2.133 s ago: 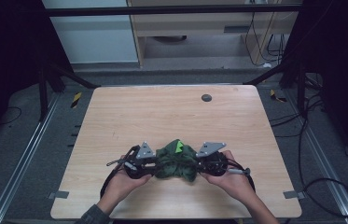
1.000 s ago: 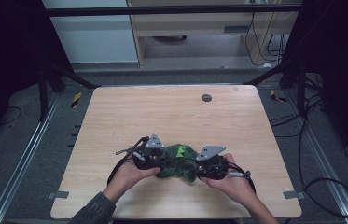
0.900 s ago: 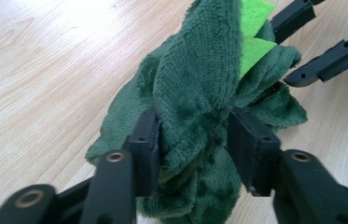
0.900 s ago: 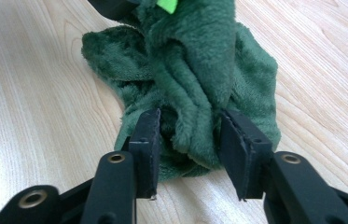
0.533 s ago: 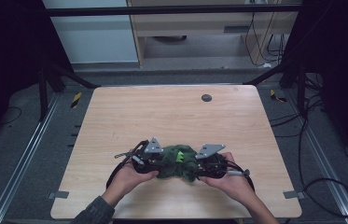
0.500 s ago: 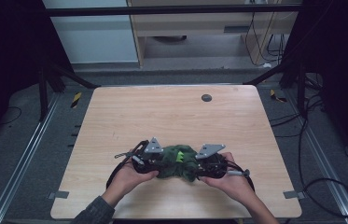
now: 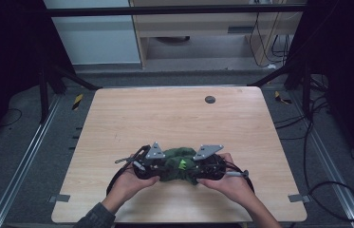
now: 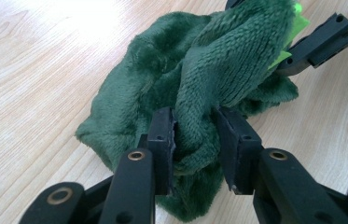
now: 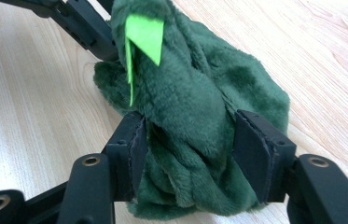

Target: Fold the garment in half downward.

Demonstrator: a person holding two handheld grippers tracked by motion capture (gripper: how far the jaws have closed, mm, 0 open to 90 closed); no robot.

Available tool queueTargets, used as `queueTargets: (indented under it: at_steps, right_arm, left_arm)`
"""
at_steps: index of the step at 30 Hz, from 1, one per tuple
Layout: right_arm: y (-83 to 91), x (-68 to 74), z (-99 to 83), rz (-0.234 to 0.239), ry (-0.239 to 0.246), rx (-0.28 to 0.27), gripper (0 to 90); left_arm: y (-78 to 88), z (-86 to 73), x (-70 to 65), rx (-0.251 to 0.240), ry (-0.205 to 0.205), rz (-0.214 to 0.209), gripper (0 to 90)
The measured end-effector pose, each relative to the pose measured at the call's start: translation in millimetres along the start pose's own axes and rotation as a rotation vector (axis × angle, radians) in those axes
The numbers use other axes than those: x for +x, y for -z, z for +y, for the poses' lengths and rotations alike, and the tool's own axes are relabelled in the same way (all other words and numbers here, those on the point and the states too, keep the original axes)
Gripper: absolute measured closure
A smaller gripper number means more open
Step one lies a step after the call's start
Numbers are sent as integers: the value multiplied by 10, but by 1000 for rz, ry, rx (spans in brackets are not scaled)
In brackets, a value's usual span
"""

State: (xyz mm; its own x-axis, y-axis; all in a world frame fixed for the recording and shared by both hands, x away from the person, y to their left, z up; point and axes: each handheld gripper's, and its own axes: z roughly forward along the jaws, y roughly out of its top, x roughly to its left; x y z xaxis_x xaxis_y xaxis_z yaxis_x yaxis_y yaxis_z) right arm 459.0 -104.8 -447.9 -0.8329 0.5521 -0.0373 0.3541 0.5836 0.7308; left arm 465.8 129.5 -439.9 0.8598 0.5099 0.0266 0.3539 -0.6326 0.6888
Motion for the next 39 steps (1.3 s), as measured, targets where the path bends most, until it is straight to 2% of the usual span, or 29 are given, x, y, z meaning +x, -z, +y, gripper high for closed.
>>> queueTargets:
  at_steps: [8, 13, 22, 31, 39]
  right_arm:
    - [-12, 43, 9, 4, 18, 1, 458]
    - [7, 75, 9, 8, 29, -6, 477]
    - [41, 106, -22, 9, 48, -16, 536]
    - [46, 172, -52, 14, 65, -11, 537]
    - [24, 198, -97, 27, 66, -9, 536]
  left_arm:
    - [18, -57, -26, 1, -5, -1, 678]
    - [37, -96, -38, -5, 7, 0, 676]
    - [71, -153, -55, -18, 16, 6, 686]
    - [67, -230, -87, -17, 21, -2, 682]
    - [55, -301, -91, -23, 45, -4, 679]
